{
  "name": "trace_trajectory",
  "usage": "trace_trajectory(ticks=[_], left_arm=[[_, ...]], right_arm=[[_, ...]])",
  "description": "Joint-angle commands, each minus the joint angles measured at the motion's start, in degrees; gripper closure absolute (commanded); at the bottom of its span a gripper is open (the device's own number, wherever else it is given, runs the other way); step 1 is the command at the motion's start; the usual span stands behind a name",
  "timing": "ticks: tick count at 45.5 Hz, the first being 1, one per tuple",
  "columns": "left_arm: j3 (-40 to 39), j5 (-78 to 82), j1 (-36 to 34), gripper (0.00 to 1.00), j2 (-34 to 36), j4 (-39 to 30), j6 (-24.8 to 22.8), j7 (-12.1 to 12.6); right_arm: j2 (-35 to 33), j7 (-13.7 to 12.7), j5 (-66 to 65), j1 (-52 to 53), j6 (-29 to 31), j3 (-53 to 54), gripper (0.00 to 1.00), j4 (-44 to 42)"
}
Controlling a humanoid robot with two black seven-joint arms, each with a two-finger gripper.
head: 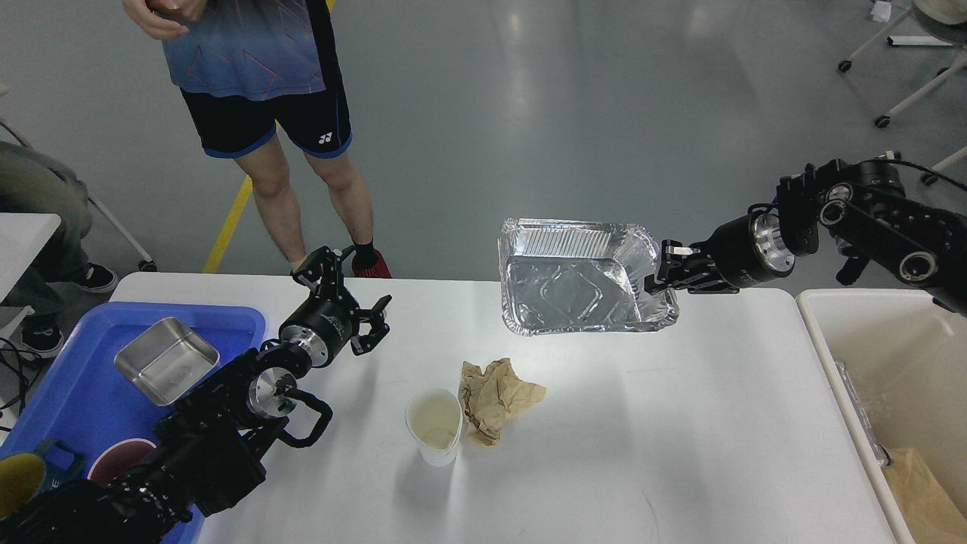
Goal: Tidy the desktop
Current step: 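Carry the foil tray over the table toward the paper cup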
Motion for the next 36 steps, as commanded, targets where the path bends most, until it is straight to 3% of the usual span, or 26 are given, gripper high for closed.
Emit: trace_trajectory(ticks=[1,10,24,36], left_arm=[[0.1,0.1,-0.1,0.03,-0.2,0.0,0.3,0.6],[0.2,0.2,0.1,0.03,-0.4,0.0,0.5,4.1],[0.4,0.5,0.1,0.03,-0.6,-0.1,0.5,4.8],[10.2,0.5,-1.1,0.03,-0.7,-0.8,0.5,5.1]], right_arm=[[-0.2,-0.1,1.3,-0.2,-0.3,0.0,1.0,0.0],[-0.2,-0.1,2.9,-1.2,-1.0,0.1,1.0,-0.3],[-0.8,-0.3,3.4,-3.3,-1.8,0.1,1.0,-0.5],[-0.8,-0.3,3.4,-4.4,-2.7,0.2,1.0,-0.6]])
